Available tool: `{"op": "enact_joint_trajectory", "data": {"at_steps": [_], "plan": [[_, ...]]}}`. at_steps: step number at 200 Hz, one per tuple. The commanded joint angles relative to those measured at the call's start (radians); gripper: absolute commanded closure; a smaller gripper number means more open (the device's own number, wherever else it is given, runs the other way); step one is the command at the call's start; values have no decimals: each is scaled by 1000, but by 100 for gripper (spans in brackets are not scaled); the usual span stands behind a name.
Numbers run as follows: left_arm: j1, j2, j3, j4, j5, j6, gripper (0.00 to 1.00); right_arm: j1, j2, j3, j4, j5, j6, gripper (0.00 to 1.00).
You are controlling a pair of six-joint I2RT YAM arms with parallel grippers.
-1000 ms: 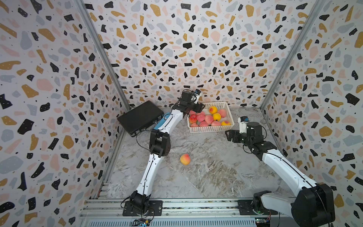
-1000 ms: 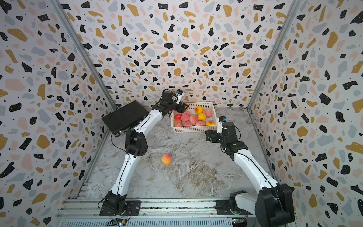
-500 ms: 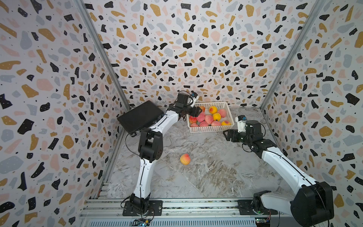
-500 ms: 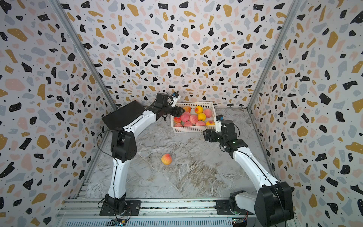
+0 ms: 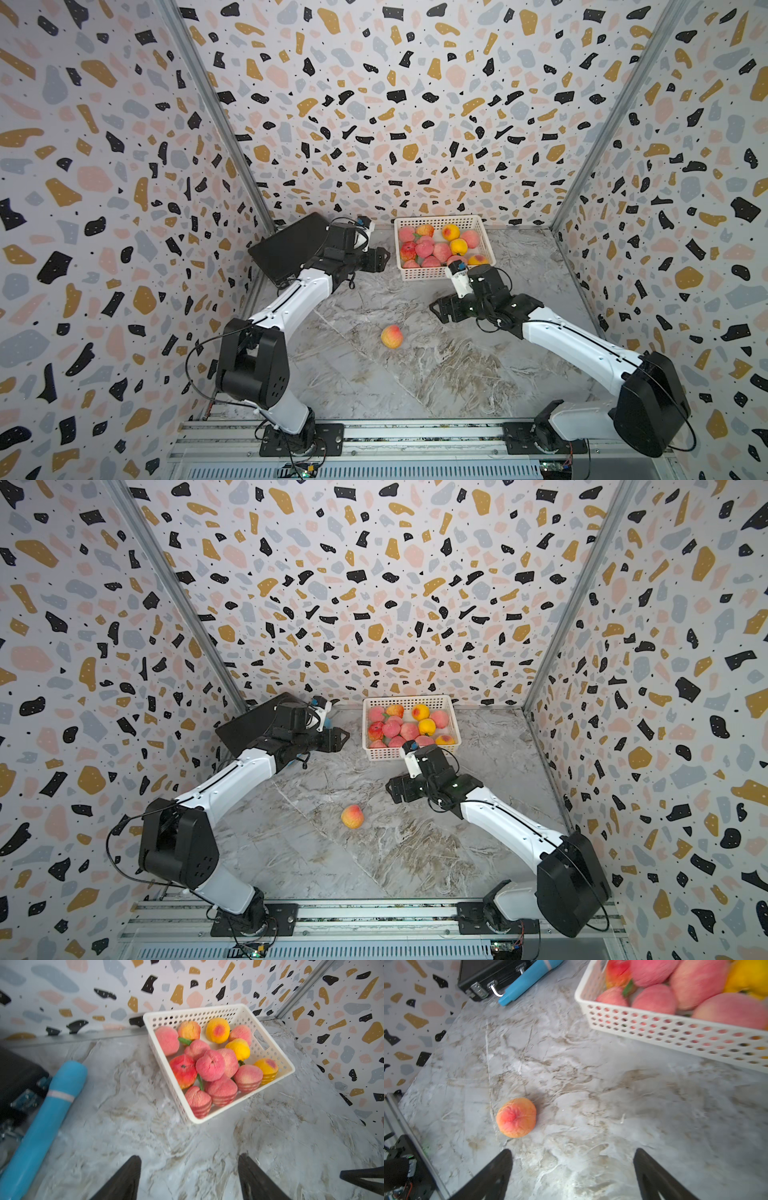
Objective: Put the peaches into the basket
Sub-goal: Pick up the peach from the center of the board.
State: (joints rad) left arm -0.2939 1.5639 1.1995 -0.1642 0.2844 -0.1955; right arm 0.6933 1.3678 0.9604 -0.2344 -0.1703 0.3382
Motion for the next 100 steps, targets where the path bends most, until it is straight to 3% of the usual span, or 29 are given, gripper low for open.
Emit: {"op": "enact_joint_trajectory", "data": {"at_steps": [1,41,100], "plan": [[14,-98,-99,17,-35,-67,25,86,48,24,42,50,60,6],[37,-195,-240,19,-72,-81,25,188,197,69,122,38,100,4],[54,-230,-312,31,-84,-76,25,217,359,132,236,-4,147,3]]}}
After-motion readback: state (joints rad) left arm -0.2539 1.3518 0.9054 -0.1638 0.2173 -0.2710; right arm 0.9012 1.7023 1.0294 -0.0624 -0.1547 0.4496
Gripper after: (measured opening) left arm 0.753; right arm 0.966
